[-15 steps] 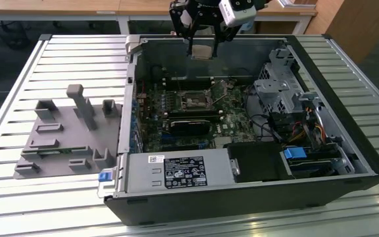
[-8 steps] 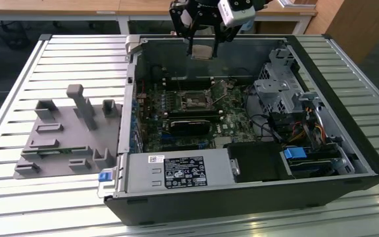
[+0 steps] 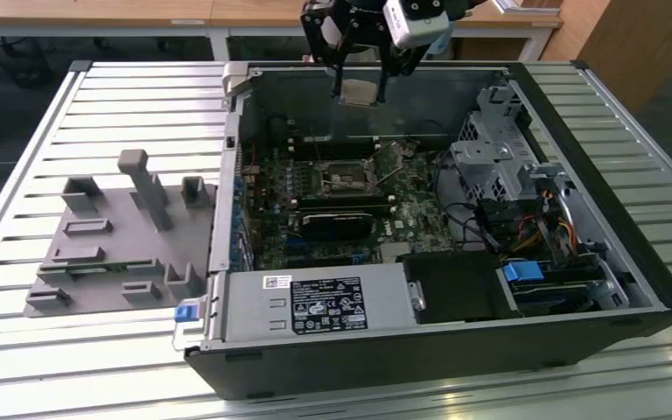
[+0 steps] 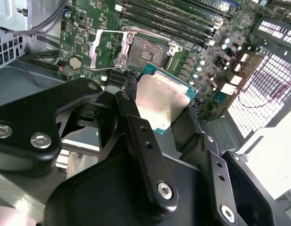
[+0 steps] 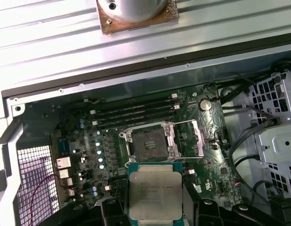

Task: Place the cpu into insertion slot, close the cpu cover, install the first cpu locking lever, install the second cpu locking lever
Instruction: 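Place the cpu into insertion slot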

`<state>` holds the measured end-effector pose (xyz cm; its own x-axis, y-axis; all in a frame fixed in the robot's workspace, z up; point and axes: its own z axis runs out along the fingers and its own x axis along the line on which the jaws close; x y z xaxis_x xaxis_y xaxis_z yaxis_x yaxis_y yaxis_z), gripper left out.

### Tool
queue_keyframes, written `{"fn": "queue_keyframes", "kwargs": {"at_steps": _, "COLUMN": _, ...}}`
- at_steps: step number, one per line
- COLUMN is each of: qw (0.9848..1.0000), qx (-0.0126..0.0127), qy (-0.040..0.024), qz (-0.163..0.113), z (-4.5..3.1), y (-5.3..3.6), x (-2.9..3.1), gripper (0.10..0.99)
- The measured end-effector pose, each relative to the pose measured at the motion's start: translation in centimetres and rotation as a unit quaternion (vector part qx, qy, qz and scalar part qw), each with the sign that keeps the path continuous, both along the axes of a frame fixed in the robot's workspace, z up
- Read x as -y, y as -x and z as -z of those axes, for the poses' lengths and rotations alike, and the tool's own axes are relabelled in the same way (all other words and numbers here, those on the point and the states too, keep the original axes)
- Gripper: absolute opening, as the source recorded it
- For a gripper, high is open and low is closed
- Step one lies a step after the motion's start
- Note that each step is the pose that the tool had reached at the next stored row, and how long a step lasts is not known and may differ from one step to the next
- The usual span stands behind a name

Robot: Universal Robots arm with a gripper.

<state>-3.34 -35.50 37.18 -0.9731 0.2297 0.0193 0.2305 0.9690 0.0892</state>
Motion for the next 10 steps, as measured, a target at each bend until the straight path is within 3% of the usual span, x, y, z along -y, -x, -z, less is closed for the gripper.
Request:
{"fn": "queue_keyframes", "kwargs": {"at_steps": 5, "qw": 0.9994, "qx": 0.0, "qy": 0.0008, "qz": 0.035, "z": 0.02, "y": 0.0, "x": 0.01, "gripper": 0.541}}
{"fn": "queue_keyframes", "kwargs": {"at_steps": 10, "qw": 0.997, "qx": 0.0, "qy": 0.0009, "qz": 0.077, "z": 0.05, "y": 0.0, "x": 0.0, "gripper": 0.541}}
